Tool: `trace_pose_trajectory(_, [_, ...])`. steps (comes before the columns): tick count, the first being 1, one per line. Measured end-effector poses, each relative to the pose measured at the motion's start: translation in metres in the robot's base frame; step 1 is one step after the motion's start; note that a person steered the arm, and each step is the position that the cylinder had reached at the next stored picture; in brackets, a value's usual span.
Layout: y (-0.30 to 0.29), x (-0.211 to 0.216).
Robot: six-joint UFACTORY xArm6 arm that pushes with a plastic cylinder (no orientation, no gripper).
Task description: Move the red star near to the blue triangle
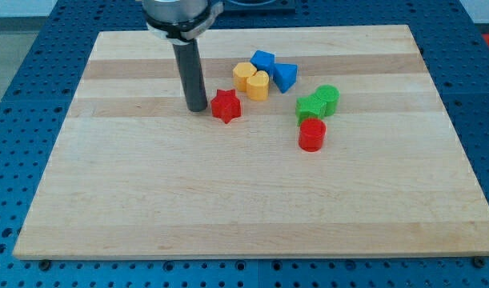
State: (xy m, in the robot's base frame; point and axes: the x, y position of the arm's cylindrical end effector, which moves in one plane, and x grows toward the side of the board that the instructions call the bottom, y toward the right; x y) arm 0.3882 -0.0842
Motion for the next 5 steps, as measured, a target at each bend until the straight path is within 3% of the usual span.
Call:
trace_pose_trajectory(3, [0.063,0.039])
trace_pose_trajectory(5, [0.093,0.031])
